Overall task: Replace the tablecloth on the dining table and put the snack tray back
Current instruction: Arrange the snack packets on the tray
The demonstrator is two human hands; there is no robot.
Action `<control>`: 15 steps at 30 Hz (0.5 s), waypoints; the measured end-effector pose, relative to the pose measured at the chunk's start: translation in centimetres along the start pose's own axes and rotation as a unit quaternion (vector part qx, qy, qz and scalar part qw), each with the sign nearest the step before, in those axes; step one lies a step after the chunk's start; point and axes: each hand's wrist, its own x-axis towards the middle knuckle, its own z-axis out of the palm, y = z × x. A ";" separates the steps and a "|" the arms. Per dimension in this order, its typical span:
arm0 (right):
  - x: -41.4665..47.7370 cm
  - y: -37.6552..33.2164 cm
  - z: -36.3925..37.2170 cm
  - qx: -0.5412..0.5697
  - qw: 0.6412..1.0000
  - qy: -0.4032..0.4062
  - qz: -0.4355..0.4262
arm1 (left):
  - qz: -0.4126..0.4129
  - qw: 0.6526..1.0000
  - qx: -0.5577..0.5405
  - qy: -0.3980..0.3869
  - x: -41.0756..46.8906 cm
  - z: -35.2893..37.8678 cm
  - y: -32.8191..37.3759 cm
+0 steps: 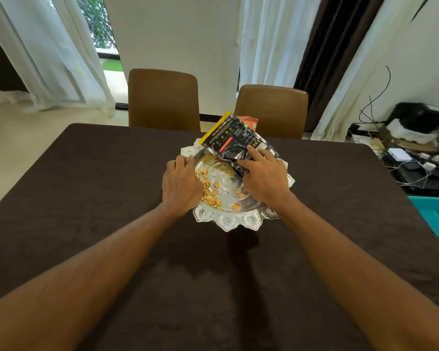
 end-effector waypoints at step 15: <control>-2.7 -2.7 -0.1 0.090 0.991 -0.064 -0.082 | 0.007 1.000 0.001 -0.009 0.1 0.0 0.0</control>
